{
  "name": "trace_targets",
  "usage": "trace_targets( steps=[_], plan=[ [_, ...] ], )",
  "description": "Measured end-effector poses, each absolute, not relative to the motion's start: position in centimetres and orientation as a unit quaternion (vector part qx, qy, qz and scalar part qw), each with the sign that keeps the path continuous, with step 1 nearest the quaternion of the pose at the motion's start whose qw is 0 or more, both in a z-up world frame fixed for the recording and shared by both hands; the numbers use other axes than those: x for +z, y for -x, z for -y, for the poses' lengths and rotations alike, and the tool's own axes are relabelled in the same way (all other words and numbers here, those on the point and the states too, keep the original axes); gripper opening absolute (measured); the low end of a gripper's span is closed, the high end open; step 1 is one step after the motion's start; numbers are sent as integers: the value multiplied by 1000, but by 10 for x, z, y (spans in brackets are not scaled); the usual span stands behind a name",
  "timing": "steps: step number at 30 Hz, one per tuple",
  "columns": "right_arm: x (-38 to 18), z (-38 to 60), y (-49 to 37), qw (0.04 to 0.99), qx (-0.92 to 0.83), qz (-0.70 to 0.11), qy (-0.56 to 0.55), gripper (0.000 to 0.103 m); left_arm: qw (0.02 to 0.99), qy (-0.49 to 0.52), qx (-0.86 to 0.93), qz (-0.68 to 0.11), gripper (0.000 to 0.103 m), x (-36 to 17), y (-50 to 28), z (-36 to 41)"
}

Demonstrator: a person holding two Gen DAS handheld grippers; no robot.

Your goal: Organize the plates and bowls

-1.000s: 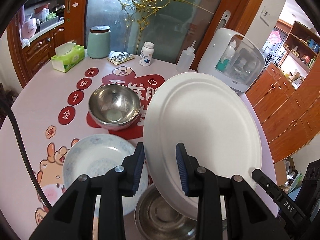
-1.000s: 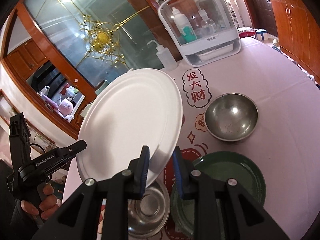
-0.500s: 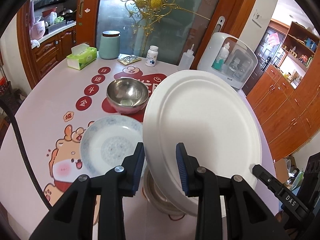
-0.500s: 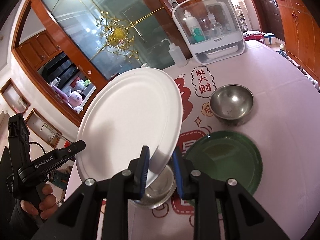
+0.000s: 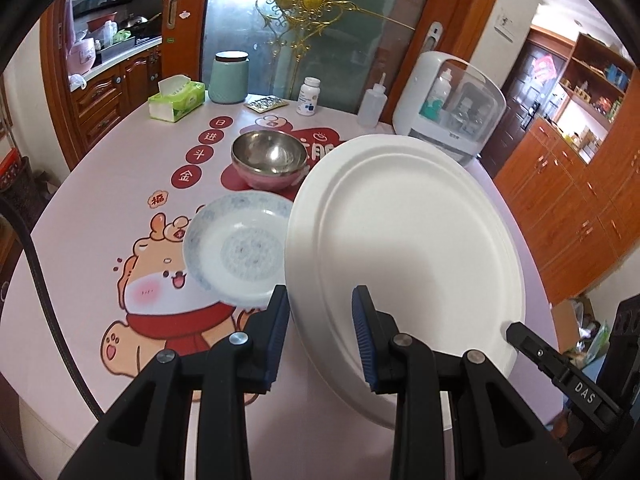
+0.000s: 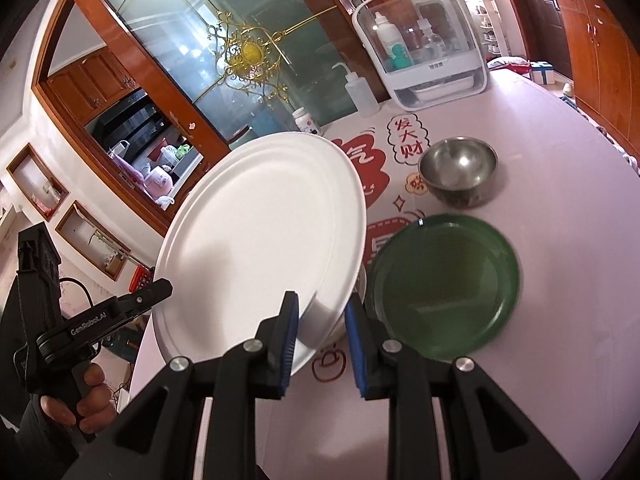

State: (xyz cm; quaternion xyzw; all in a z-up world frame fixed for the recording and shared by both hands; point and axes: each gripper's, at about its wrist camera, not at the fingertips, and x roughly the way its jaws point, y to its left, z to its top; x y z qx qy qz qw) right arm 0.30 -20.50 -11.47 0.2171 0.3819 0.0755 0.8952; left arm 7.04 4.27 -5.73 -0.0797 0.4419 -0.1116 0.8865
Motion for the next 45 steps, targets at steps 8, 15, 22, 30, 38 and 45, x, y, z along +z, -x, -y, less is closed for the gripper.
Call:
trace_targets(
  steps=[8, 15, 22, 30, 38, 45],
  plan=[
    [-118, 183, 34, 896, 58, -384, -216, 23, 880, 66, -132, -452, 30, -61, -38, -62],
    [-122, 157, 74, 893, 43, -389, -223, 23, 875, 61, -145, -459, 30, -64, -3, -86],
    [-129, 135, 109, 888, 29, -399, -227, 23, 869, 50, -154, -468, 30, -73, 28, -105],
    [-145, 120, 141, 880, 15, -416, -229, 23, 859, 42, -157, -485, 30, -94, 58, -116],
    [-170, 114, 156, 860, -10, -450, -239, 23, 846, 22, -160, -509, 30, -121, 67, -115],
    [-187, 117, 164, 844, -31, -475, -248, 23, 831, 0, -167, -531, 30, -141, 67, -107]
  ],
)
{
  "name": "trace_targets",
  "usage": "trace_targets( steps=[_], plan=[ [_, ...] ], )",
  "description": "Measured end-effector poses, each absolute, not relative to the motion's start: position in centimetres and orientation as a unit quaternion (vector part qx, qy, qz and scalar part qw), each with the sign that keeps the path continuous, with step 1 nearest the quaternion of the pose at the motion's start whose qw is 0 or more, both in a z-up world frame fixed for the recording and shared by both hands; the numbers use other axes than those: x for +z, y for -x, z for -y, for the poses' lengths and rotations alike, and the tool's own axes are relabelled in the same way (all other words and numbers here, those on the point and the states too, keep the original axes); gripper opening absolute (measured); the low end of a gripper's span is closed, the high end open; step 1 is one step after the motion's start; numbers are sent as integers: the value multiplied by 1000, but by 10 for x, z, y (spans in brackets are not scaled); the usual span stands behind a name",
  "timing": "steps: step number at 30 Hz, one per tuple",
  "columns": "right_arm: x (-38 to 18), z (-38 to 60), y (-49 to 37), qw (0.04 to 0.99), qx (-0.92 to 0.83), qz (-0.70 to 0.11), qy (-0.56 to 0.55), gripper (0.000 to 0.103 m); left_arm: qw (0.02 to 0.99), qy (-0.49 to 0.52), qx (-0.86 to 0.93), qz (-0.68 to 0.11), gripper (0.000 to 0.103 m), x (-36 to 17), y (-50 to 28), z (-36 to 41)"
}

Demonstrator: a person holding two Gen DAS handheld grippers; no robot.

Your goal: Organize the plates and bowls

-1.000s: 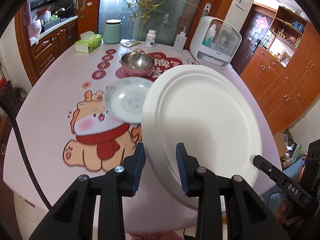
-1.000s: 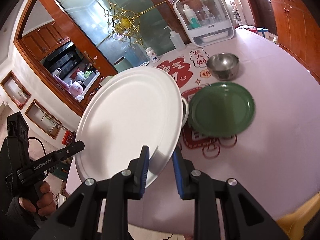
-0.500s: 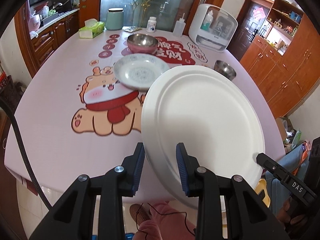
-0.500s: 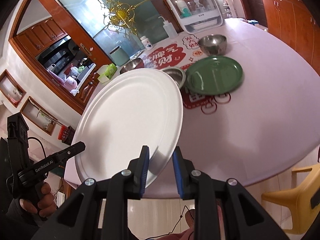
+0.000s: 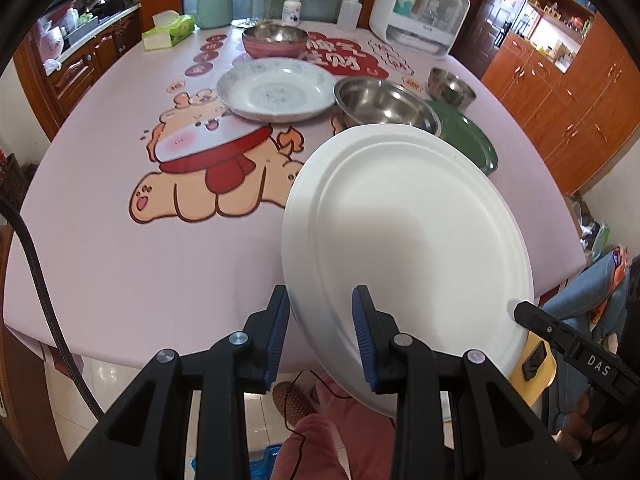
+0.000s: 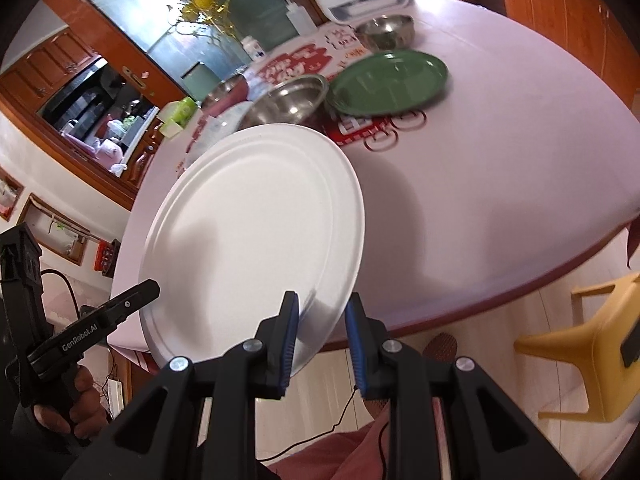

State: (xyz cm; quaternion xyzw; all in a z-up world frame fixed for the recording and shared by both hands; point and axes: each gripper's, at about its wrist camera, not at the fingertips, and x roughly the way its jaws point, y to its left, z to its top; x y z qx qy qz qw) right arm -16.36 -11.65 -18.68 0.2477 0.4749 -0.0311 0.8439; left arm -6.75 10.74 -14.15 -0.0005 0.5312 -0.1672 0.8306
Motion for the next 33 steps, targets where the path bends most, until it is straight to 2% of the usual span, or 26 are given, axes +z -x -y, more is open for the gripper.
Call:
trace_targets(
  steps=[33],
  plan=[
    [-222, 161, 101, 803, -58, -549, -224, 24, 793, -14, -137, -594, 30, -199, 16, -51]
  ],
)
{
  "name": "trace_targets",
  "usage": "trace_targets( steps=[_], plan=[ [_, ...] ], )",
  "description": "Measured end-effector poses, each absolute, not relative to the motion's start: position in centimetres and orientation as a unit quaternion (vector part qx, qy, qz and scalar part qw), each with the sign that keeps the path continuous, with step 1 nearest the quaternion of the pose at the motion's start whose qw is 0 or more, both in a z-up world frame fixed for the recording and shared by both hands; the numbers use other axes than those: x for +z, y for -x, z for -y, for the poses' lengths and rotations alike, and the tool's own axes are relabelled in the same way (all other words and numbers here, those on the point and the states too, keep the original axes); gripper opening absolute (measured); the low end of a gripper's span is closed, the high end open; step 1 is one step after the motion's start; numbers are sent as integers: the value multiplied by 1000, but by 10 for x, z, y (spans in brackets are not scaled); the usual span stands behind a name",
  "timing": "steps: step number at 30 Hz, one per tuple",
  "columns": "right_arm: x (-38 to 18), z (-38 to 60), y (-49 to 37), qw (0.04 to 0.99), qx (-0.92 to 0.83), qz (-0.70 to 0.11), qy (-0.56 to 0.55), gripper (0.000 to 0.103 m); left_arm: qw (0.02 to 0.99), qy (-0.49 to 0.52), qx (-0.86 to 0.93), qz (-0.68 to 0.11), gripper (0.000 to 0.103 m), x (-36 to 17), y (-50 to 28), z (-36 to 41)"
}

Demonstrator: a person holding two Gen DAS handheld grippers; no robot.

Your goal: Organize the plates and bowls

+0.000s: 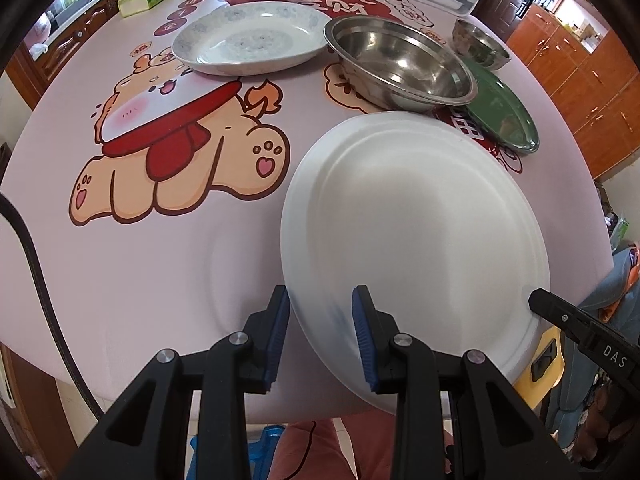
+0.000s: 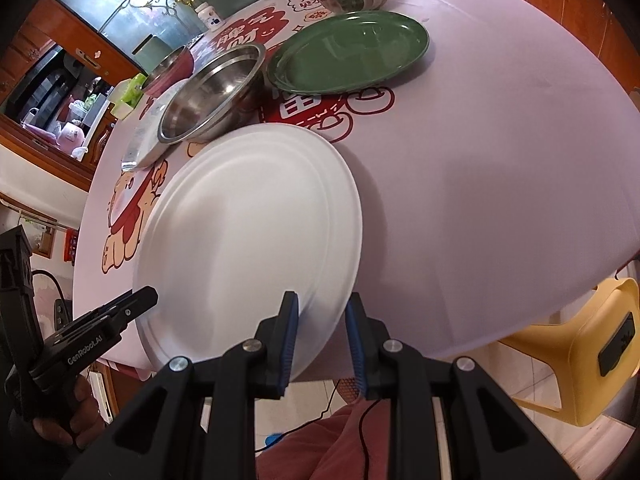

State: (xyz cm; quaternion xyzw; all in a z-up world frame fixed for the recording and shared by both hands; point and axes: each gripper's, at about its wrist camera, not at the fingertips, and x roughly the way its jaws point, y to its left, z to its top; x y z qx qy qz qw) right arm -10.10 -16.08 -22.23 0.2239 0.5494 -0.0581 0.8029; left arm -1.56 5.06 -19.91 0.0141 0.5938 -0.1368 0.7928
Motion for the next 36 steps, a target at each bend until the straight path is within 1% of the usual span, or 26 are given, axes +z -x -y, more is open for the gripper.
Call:
trace_targets(
  steps=[5, 10, 13, 21, 23, 25, 26, 28, 31, 36],
  plan=[
    [-226, 165, 94, 801, -53, -556, -218, 24, 792, -12, -127, -597, 30, -204, 15, -45],
    [-228, 165, 91, 799, -49, -560, -211, 26, 790, -11, -116, -602, 30, -209, 15, -40],
    [-229, 165, 91, 797, -48, -564, -211, 26, 790, -17, -111, -602, 32, -211, 15, -38],
    [-228, 166, 91, 795, -48, -566, -212, 28, 789, -24, -100, -606, 32, -214, 12, -33],
    [-228, 166, 91, 794, -50, -568, -212, 29, 788, -20, -103, -607, 35, -213, 11, -34],
    [-226, 167, 91, 794, -52, -567, -213, 37, 789, -20, -99, -606, 38, -213, 10, -36],
    [-225, 167, 90, 794, -53, -567, -212, 38, 789, -20, -99, -606, 40, -213, 9, -38],
    [-224, 167, 89, 795, -56, -567, -209, 39, 790, -17, -98, -605, 42, -211, 9, -44],
    [-221, 168, 88, 795, -60, -567, -207, 39, 792, -11, -97, -603, 48, -208, 9, -51],
    [-214, 173, 82, 800, -51, -559, -211, 39, 797, 10, -97, -596, 50, -200, 6, -64]
  ],
)
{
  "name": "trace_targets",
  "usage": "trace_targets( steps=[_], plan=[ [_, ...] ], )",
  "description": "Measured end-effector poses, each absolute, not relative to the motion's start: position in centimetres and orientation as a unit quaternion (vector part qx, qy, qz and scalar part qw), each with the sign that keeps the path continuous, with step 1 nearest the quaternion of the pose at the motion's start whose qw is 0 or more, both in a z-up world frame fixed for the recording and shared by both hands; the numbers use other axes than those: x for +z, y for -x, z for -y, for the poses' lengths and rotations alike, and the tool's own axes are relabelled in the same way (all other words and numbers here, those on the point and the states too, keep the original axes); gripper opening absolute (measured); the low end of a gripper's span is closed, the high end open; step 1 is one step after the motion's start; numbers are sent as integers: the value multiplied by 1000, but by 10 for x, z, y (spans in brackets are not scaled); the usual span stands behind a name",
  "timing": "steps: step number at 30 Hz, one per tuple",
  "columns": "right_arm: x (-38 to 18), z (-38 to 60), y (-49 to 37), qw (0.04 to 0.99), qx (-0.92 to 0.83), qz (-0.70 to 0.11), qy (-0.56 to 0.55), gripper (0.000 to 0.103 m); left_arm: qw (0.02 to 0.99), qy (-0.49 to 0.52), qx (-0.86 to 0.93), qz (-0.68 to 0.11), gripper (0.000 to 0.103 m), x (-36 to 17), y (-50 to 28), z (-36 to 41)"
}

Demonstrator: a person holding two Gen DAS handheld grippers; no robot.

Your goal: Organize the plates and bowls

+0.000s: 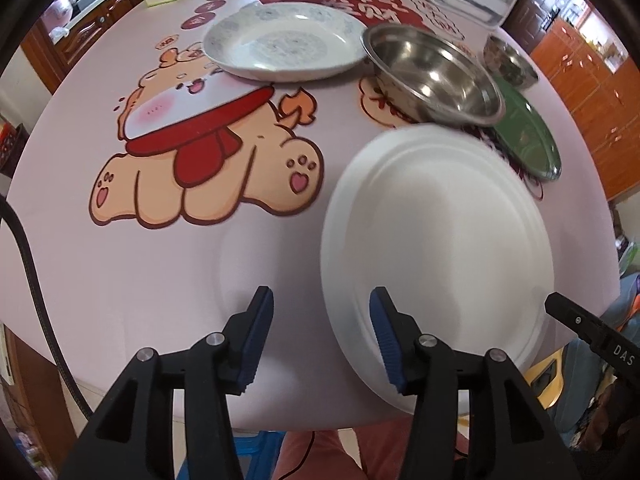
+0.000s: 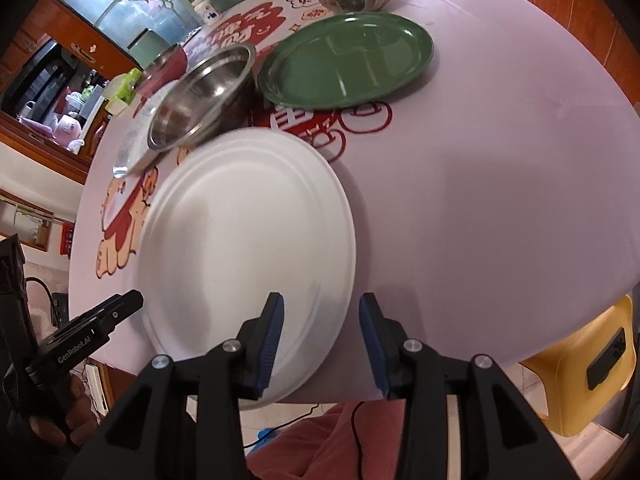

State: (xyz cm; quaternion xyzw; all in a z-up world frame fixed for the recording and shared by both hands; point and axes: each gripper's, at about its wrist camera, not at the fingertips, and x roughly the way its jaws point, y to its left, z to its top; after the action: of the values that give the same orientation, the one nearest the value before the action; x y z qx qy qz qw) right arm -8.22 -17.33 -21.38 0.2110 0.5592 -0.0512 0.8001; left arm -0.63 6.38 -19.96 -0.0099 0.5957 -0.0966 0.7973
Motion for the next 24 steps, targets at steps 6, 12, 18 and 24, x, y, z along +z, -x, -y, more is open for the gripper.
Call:
trace_targets(
  steps=[6, 12, 18, 24],
  plan=[
    [-205, 177, 63, 804, -24, -557, -206, 44, 807, 34, -81, -584, 55, -183, -9, -77],
    [-196, 174, 41, 813, 14, -545, -205, 52, 821, 39, -58, -567, 62, -168, -29, -87],
    [-192, 163, 29, 816, 32, -541, -201, 52, 831, 33, -59, -552, 63, -154, -47, -95],
    [-183, 148, 22, 825, 20, -526, -205, 52, 834, 21, -85, -545, 64, -146, -72, -103]
  ],
)
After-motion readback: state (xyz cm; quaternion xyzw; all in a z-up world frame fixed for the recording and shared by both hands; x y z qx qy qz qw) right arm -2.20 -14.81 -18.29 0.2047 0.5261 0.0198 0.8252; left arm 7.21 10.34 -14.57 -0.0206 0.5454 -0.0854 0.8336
